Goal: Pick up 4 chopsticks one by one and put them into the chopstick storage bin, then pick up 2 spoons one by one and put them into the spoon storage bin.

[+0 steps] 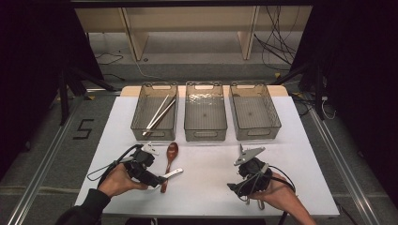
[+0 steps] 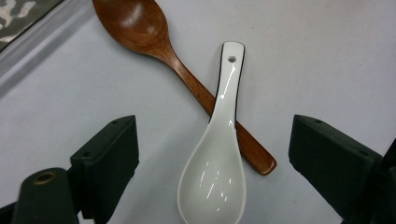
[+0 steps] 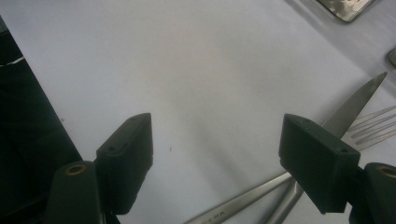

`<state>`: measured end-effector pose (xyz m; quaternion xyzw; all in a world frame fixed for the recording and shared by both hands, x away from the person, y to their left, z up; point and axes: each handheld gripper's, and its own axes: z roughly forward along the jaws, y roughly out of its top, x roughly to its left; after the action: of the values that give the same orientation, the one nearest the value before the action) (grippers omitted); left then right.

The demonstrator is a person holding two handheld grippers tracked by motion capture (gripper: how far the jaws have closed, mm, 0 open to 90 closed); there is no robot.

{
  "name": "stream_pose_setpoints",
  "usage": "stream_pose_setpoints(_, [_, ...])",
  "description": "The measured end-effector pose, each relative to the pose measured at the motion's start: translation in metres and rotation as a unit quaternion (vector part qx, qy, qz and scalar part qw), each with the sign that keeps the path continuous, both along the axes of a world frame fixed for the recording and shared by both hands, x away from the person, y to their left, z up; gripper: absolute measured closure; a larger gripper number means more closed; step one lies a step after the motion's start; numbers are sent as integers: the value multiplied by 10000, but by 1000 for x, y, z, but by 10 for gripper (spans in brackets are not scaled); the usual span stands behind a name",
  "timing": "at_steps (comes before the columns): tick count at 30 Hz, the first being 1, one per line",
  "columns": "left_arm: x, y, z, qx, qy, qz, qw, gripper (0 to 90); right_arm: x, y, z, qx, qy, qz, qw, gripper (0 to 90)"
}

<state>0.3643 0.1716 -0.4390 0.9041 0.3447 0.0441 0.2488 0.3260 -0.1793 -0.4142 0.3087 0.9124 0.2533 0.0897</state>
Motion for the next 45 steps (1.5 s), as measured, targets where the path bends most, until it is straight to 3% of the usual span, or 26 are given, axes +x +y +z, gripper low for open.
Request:
stream_pose_setpoints(8, [1, -5, -8, 278, 120, -164, 9994, 168, 0, 0, -1, 4, 11, -5, 10000, 270])
stream_pose_setpoints(20, [4, -10, -12, 413, 238, -399, 9981, 235, -1, -1, -1, 2, 18, -23, 10000, 270])
stream_pose_setpoints(36, [13, -17, -24, 517, 561, -662, 9949, 462, 0, -1, -2, -18, 30, -30, 10000, 271])
stream_pose_setpoints(45, [18, -20, -23, 381, 739, -752, 9937, 626, -1, 1, -2, -36, 20, 19, 10000, 271])
